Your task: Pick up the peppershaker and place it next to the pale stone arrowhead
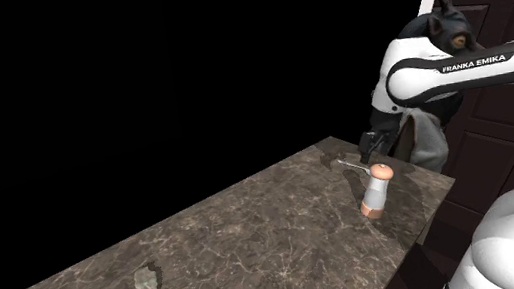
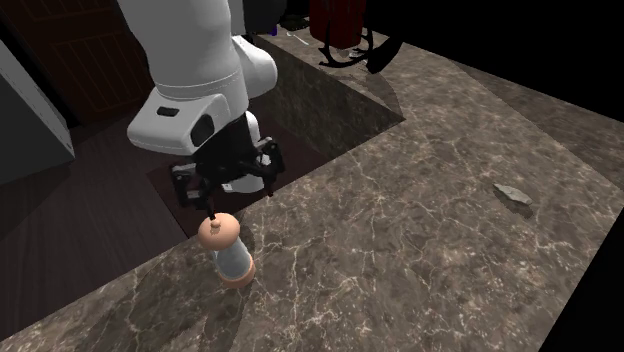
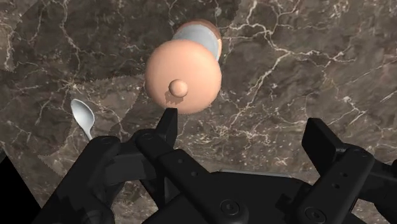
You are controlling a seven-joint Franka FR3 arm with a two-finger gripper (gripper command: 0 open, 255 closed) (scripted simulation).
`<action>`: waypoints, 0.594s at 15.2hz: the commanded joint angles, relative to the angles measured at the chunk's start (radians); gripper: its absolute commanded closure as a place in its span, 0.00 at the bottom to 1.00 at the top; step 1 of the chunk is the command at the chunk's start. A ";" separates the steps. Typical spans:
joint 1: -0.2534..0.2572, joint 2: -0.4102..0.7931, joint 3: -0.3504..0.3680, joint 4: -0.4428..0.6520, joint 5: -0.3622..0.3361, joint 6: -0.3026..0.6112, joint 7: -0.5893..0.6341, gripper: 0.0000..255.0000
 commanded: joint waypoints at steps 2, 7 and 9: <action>-0.040 0.037 -0.054 -0.018 -0.054 0.090 -0.042 0.00; -0.050 0.085 -0.084 -0.053 -0.076 0.183 -0.054 0.00; -0.050 0.103 -0.091 -0.068 -0.080 0.217 -0.054 0.00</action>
